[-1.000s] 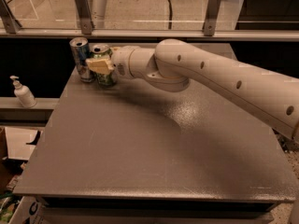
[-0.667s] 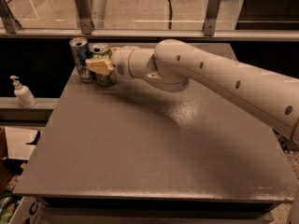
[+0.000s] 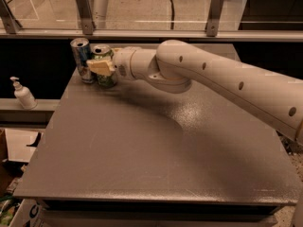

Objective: Move green can near redbull can

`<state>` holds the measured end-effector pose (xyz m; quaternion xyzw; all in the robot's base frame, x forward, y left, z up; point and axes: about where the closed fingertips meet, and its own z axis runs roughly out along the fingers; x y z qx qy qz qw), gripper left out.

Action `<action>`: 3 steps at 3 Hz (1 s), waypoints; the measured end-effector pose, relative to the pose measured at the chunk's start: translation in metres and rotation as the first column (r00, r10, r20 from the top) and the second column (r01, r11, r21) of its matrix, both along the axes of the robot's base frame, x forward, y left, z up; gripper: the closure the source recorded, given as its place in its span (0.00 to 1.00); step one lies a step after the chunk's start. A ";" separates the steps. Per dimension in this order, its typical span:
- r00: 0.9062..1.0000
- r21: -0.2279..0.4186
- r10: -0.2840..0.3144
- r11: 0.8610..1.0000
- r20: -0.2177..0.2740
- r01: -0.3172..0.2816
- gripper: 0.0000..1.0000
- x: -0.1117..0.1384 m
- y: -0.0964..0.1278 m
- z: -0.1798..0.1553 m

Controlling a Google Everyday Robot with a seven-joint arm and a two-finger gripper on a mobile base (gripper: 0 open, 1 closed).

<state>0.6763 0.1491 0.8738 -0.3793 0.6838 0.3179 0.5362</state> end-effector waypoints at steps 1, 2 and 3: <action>1.000 0.000 0.000 1.000 0.000 0.000 0.36 0.000 0.000 0.001; 1.000 0.000 0.000 1.000 0.000 0.000 0.13 0.000 0.000 0.001; 0.999 0.029 0.021 0.999 -0.029 -0.020 0.00 0.003 -0.002 -0.005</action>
Offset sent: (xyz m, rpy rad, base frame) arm 0.0092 -0.0076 -0.0168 0.0573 0.0799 0.0363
